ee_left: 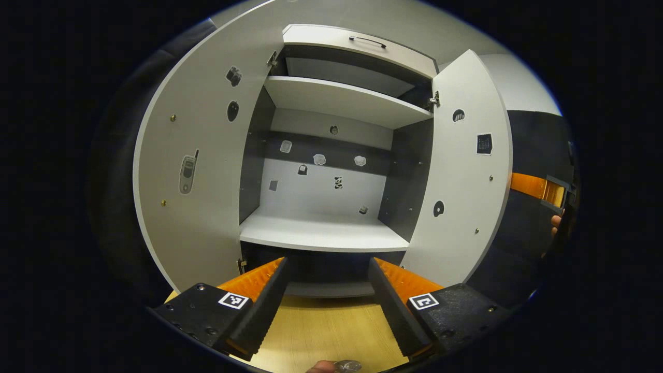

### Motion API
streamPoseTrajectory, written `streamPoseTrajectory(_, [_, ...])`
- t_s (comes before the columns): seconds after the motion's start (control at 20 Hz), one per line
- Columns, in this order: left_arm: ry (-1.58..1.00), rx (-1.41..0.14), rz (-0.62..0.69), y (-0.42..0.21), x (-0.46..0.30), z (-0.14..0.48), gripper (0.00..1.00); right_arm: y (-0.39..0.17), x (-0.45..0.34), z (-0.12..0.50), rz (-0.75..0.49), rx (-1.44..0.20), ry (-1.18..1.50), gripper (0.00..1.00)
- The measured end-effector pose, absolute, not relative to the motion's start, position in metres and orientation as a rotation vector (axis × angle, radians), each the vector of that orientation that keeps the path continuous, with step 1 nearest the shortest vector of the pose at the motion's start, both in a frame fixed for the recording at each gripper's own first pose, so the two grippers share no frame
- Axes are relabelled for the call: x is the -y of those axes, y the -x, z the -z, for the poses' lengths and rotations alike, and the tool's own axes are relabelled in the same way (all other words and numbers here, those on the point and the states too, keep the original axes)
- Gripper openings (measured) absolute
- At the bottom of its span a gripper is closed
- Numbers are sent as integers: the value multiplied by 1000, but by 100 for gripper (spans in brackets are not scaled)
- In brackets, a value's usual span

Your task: Grasp the bottle in the cabinet with the left hand and place it on the coaster, then close the right door with the right hand and the left door with the left hand.

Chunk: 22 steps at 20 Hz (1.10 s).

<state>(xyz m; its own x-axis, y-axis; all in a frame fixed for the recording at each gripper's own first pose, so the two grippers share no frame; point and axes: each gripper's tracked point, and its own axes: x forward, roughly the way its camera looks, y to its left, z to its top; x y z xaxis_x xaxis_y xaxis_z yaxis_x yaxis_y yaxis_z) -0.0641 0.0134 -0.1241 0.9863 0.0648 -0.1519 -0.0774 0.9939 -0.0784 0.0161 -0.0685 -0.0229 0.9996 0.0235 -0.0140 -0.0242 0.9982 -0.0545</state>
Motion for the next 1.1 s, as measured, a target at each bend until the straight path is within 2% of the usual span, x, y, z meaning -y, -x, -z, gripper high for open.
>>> streamPoseTrajectory(0.15, [85,-152,-75,64,-14,126,97,-17,63,24,-38,-13,54,92])
streamPoseTrajectory(0.2, [85,-153,-78,64,-14,126,96,-17,62,24,-44,-13,54,95])
streamPoseTrajectory(0.35, [90,-161,-86,64,-16,130,97,-19,56,25,-62,-16,46,92])
streamPoseTrajectory(0.4, [92,-163,-89,64,-16,131,97,-19,54,26,-67,-17,43,95])
streamPoseTrajectory(0.65, [97,-166,-103,64,-19,132,97,-21,44,27,-98,-20,36,95])
streamPoseTrajectory(0.95, [96,-167,-119,66,-24,133,96,-24,34,27,-122,-21,38,92])
streamPoseTrajectory(1.1, [89,-169,-129,69,-27,133,96,-24,32,29,-136,-25,33,95])
